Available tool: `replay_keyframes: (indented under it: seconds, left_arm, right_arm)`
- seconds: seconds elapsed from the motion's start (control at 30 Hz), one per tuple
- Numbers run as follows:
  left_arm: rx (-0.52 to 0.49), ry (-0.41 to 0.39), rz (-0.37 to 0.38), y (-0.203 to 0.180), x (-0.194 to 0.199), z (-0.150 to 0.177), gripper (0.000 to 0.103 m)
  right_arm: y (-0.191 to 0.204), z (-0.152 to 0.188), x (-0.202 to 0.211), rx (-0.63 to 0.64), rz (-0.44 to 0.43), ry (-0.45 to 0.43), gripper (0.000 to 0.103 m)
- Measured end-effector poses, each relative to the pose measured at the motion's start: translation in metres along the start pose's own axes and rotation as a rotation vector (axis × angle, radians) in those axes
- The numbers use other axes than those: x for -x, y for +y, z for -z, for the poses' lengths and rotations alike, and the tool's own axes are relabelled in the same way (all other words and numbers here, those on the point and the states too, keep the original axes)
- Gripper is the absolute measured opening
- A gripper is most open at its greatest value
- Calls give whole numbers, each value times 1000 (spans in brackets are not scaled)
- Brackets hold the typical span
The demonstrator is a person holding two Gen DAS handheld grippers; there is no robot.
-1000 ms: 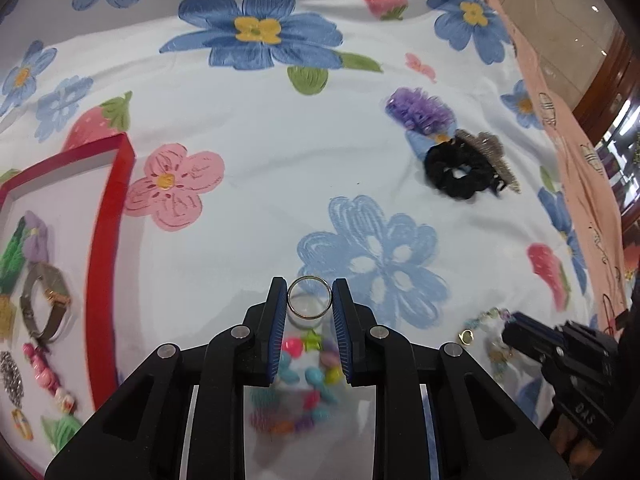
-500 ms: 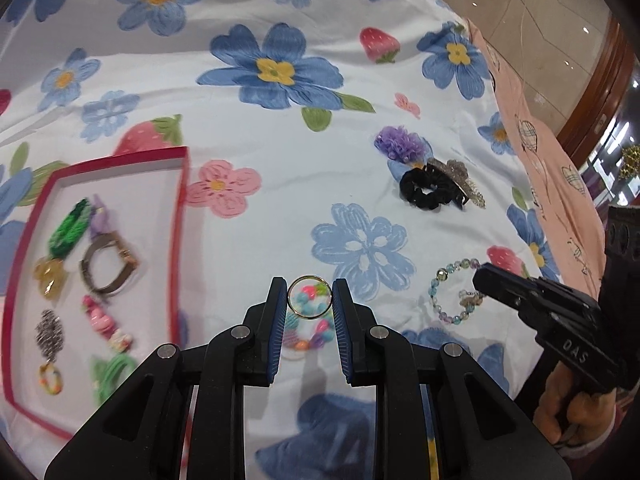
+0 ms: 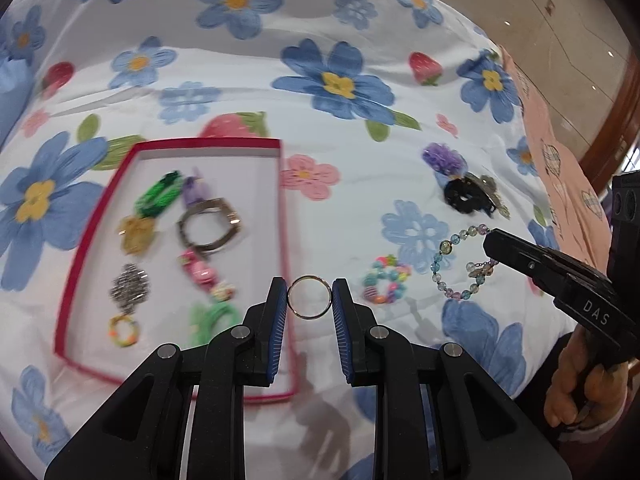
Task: Organize jewelry
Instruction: 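Carry the gold ring and crystal bead bracelet over the red box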
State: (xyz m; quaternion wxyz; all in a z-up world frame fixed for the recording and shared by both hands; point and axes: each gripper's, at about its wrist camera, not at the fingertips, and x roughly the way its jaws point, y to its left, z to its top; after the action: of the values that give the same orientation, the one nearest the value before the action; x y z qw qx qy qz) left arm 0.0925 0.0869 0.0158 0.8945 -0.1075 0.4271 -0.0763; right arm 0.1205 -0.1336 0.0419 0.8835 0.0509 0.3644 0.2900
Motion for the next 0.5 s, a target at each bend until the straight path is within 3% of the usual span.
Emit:
replay_keyframes:
  seconds: [0.5]
  left_arm:
    - [131,-8,-106,81,27,27,21]
  right_arm:
    - [63,-8,-34,87,-109,38,7]
